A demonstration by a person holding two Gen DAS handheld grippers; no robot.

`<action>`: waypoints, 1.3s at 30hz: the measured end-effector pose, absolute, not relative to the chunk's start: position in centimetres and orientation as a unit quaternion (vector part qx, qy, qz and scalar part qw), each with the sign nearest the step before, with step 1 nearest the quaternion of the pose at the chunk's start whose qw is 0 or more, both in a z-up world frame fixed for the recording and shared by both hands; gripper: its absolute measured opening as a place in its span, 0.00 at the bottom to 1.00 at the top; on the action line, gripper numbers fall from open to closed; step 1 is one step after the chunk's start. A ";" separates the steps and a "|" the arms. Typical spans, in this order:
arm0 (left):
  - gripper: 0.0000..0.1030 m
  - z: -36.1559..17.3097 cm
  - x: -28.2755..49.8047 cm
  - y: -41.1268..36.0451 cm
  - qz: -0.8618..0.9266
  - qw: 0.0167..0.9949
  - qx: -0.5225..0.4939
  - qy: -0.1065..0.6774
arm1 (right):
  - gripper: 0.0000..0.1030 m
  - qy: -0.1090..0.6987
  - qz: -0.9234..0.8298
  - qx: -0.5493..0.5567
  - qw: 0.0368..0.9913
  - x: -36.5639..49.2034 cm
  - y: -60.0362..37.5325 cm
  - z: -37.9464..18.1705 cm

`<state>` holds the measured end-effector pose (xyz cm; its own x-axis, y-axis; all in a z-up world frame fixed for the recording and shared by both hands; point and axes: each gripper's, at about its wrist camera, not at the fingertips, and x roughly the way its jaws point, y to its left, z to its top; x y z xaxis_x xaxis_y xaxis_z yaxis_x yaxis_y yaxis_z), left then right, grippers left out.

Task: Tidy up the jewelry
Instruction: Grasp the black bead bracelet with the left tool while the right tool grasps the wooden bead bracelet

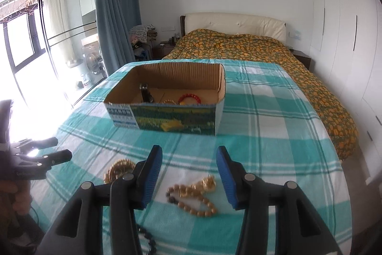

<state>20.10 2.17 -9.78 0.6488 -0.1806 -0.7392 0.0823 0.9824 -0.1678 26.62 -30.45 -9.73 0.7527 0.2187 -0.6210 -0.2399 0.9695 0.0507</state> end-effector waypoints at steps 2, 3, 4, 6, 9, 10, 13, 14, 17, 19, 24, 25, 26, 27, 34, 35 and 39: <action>0.87 -10.8 18.2 2.2 -0.070 0.902 -0.073 0.420 | 0.47 0.336 0.107 -0.010 0.936 24.3 -31.3 -10.9; 0.87 -11.3 17.4 2.1 -0.071 0.900 -0.075 0.423 | 0.47 0.341 0.099 -0.005 0.935 23.4 -31.8 -11.6; 0.87 -11.7 16.8 1.7 -0.072 0.898 -0.075 0.427 | 0.47 0.350 0.093 -0.001 0.932 22.7 -32.1 -12.3; 0.87 -12.2 16.2 0.9 -0.081 0.895 -0.075 0.432 | 0.47 0.366 0.086 0.007 0.926 21.3 -32.7 -13.7; 0.87 -12.4 15.6 -0.2 -0.104 0.893 -0.073 0.432 | 0.47 0.383 0.077 0.014 0.920 20.3 -33.3 -15.3; 0.87 -12.3 15.7 -0.7 -0.109 0.893 -0.070 0.431 | 0.47 0.387 0.074 0.018 0.919 20.0 -33.5 -15.6; 0.87 -12.4 15.5 -2.2 -0.123 0.892 -0.063 0.430 | 0.47 0.383 0.070 0.028 0.921 19.8 -33.6 -16.0; 0.87 -12.4 15.4 -2.5 -0.128 0.892 -0.062 0.430 | 0.47 0.381 0.071 0.029 0.922 20.0 -33.6 -16.0; 0.87 -12.7 15.4 -3.7 -0.135 0.890 -0.054 0.432 | 0.47 0.381 0.072 0.033 0.921 20.2 -33.8 -16.4; 0.87 -13.0 15.6 -4.2 -0.135 0.889 -0.051 0.434 | 0.47 0.382 0.074 0.033 0.921 20.4 -33.8 -16.6; 0.87 -13.8 16.0 -5.5 -0.137 0.885 -0.040 0.443 | 0.47 0.386 0.078 0.037 0.919 20.8 -34.0 -17.1; 0.87 -13.9 16.1 -5.9 -0.138 0.884 -0.036 0.445 | 0.47 0.386 0.078 0.038 0.918 20.8 -34.0 -17.2; 0.87 -14.1 16.2 -6.2 -0.140 0.883 -0.033 0.447 | 0.47 0.386 0.077 0.039 0.918 20.9 -34.1 -17.2; 0.87 -14.3 16.3 -6.5 -0.141 0.882 -0.028 0.448 | 0.47 0.386 0.076 0.041 0.919 21.0 -34.2 -17.2; 0.87 -16.5 16.9 -8.8 -0.124 0.877 0.031 0.463 | 0.47 0.378 0.077 0.039 0.922 22.1 -34.9 -16.7; 0.87 -16.7 16.9 -8.8 -0.120 0.877 0.035 0.465 | 0.47 0.376 0.079 0.035 0.922 22.4 -34.8 -16.5; 0.87 -17.0 17.0 -8.1 -0.100 0.878 0.051 0.465 | 0.47 0.374 0.095 0.020 0.922 24.5 -34.4 -16.4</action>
